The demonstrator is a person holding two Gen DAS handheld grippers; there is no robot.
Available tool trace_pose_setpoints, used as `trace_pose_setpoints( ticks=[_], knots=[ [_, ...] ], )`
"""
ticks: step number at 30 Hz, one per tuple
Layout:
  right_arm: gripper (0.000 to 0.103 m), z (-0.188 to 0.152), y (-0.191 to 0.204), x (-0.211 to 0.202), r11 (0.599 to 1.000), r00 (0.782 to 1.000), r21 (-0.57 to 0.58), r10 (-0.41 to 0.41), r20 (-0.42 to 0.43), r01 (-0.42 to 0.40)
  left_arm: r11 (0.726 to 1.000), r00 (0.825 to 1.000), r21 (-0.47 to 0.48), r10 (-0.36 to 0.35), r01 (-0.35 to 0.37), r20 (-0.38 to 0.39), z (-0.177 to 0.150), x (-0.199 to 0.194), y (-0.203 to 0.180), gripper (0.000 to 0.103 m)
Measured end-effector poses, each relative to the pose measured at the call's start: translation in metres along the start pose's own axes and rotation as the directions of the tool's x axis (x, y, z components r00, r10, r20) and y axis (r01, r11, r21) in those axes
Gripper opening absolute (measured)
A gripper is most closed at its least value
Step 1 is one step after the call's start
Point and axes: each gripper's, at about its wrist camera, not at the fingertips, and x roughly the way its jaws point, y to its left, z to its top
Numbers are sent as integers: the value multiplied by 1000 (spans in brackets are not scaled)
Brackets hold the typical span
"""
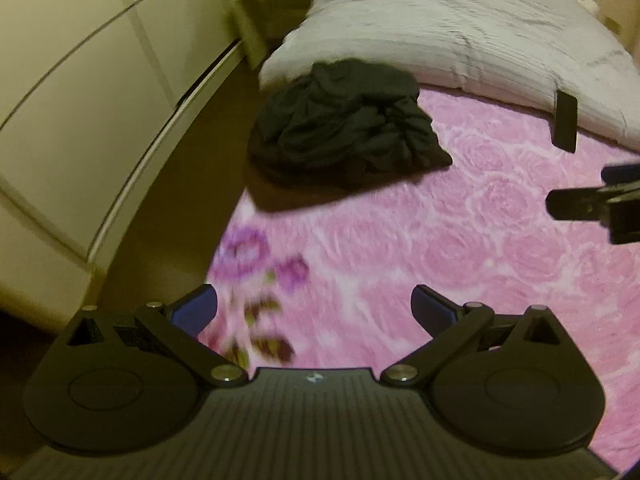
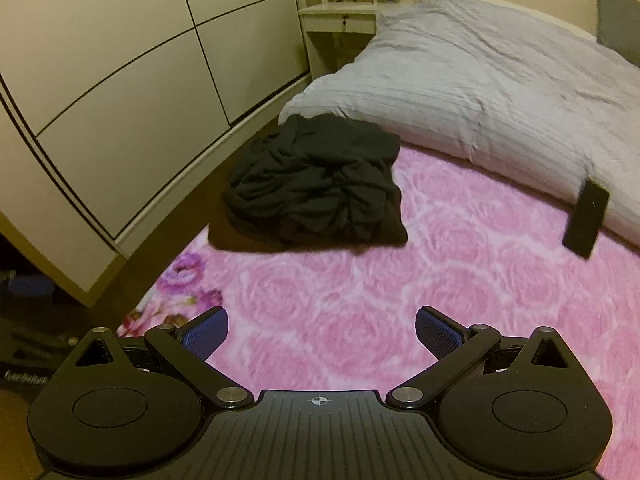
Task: Fold clothes
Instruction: 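Reach both grippers into the crumpled black shirt and close on it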
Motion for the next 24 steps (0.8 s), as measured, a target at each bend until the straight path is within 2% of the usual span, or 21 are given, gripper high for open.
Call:
trace_pose_setpoints(
  ticks=[5,10,15,16,18,19,20,21,22,23,24],
  knots=[
    [102,36,7,69,985,999,-172,-1,43,8,980,992,192,-67,45,111,39,86,18,102],
    [102,71,11,166,925,996,-374,-43,73,67,933,970,350,-158,86,183,72,172,25,99],
    [102,98,9,246,838,990,-530,-86,112,133,917,959,376,-213,131,187,103,245,28,89],
    [102,101,9,259,824,990,-550,-82,115,132,913,957,383,-224,139,185,107,257,28,86],
    [100,108,9,286,799,991,-587,-79,109,128,903,954,402,-241,153,178,114,277,28,84],
    [87,110,8,300,790,992,-600,-78,101,124,898,952,409,-252,163,172,116,284,28,81],
    [68,112,7,312,794,994,-599,-78,77,108,893,952,416,-261,174,162,116,292,27,72],
    [63,113,4,322,805,996,-587,-70,49,86,888,951,421,-269,184,152,117,299,26,67],
    [55,113,4,325,815,997,-574,-65,45,79,886,951,422,-275,192,145,116,302,25,58],
    [40,112,3,326,824,997,-561,-61,45,76,885,950,422,-280,199,139,116,305,24,46],
    [31,110,2,321,831,997,-550,-63,55,83,887,951,417,-278,198,139,115,302,24,40]
  ],
)
